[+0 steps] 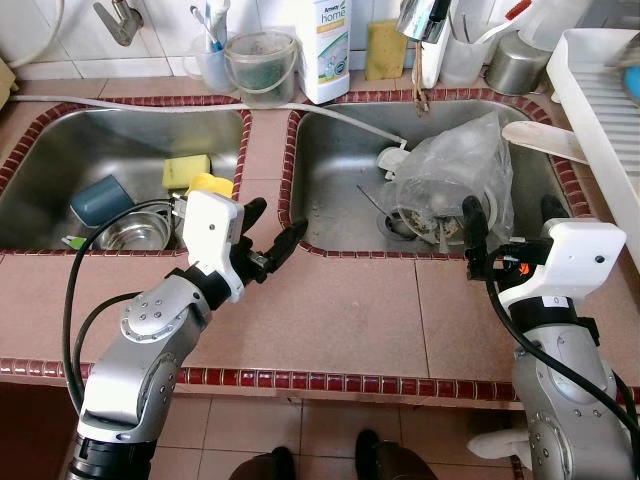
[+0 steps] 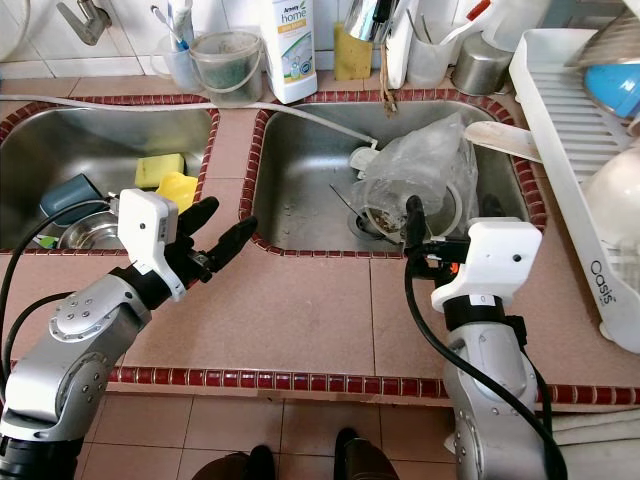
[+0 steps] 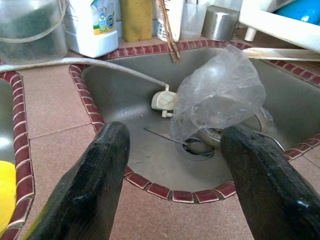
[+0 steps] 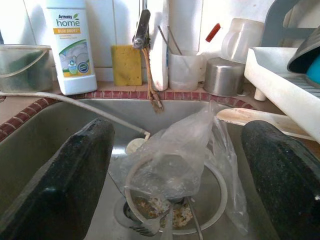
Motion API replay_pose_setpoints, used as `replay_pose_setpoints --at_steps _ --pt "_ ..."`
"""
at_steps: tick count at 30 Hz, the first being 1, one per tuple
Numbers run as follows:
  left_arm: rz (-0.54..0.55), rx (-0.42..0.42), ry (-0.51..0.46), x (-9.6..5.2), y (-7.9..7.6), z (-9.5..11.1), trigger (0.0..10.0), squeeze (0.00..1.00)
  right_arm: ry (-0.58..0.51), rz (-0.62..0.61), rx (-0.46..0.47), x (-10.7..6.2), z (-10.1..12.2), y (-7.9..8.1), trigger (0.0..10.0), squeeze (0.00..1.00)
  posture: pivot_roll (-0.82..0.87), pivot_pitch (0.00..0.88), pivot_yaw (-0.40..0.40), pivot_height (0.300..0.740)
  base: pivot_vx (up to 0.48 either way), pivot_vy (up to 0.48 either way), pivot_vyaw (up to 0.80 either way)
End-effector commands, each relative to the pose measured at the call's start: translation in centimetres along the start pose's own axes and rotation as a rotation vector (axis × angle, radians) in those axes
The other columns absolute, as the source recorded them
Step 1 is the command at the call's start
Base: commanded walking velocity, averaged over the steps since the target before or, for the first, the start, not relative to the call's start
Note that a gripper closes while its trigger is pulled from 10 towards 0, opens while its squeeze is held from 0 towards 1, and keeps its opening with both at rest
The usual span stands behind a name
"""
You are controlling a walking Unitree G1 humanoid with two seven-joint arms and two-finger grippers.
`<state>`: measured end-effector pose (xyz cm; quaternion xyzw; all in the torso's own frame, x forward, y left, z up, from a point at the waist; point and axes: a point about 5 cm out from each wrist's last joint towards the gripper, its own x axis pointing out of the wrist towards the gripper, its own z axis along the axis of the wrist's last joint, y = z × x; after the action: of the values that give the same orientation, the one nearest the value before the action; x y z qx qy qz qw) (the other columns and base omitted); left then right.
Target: Kitchen organization
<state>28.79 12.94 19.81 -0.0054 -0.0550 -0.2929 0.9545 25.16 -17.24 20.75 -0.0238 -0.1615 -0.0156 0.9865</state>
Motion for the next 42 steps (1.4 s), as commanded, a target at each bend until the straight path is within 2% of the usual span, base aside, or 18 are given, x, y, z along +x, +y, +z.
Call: replay_pose_setpoints --at_steps 1,16,18,25,30,32,34,35,42 --pt "0.018 -0.004 0.006 -0.2 0.5 0.0 10.0 0.0 -0.016 0.015 -0.001 -0.2 0.5 0.3 10.0 0.0 -0.1 0.235 0.058 0.74 0.285 0.0 0.0" --pt "0.018 0.003 0.0 -0.1 0.4 0.0 10.0 0.0 -0.011 0.01 0.003 -0.3 0.4 0.2 10.0 0.0 -0.1 0.238 0.06 0.74 0.314 0.0 0.0" --pt "0.019 -0.007 -0.024 -0.2 0.3 0.2 10.0 0.0 -0.01 0.011 0.004 -0.3 0.4 0.3 10.0 0.0 -0.1 0.238 0.06 0.74 0.0 0.0 0.0" --pt "0.006 0.0 -0.019 -0.3 0.1 0.1 10.0 0.0 -0.004 0.008 0.006 -0.3 0.3 0.3 10.0 0.0 -0.1 0.238 0.06 0.74 0.0 0.0 0.0" --pt "-0.049 -0.001 -0.01 -0.3 -0.3 0.1 10.0 0.0 0.003 -0.003 0.014 -0.3 0.2 0.2 10.0 0.0 -0.1 0.242 0.06 0.74 0.0 0.0 0.0" --pt "-0.142 0.027 -0.001 -0.4 -1.3 0.3 10.0 0.0 0.017 -0.037 0.023 -0.1 0.1 -0.2 10.0 0.0 -0.1 0.245 0.062 0.74 0.0 0.0 0.0" --pt "-0.165 0.033 -0.001 -0.5 -1.5 0.4 10.0 0.0 0.024 -0.05 0.026 -0.1 0.1 -0.4 10.0 0.0 -0.1 0.245 0.062 0.74 0.0 0.0 0.0" --pt "-0.216 0.04 -0.003 -0.4 -2.2 0.7 10.0 0.0 0.035 -0.062 0.028 0.0 0.0 -0.6 10.0 0.0 -0.1 0.248 0.062 0.74 0.0 0.0 0.0" --pt "-0.315 0.059 -0.005 -0.1 -3.5 1.3 10.0 0.0 0.072 -0.102 0.053 0.4 -0.2 -1.0 10.0 0.0 -0.1 0.254 0.066 0.74 0.0 0.0 0.0"
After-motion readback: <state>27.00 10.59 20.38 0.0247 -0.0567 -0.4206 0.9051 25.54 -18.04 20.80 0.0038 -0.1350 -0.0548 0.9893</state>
